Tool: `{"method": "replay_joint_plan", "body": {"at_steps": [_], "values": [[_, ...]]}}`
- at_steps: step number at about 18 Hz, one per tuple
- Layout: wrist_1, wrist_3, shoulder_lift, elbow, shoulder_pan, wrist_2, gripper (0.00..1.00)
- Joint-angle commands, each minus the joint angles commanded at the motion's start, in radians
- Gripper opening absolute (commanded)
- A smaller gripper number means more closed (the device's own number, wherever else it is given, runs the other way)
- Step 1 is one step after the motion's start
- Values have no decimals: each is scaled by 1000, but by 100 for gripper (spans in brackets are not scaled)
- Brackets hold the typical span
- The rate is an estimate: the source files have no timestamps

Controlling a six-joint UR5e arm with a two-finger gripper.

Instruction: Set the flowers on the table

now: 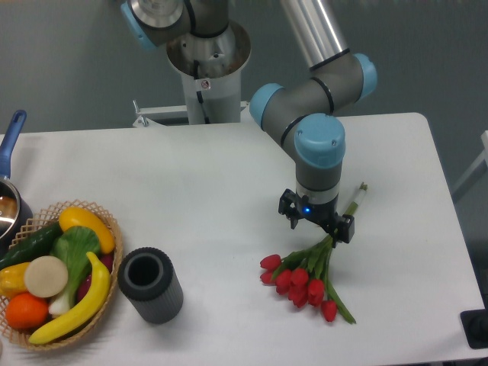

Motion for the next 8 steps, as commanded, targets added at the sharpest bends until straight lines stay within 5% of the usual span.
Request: {"method": "replay_joint_plan", "body": {"at_steps": [8], "values": [[3,11,17,-15,9,1,100]]}}
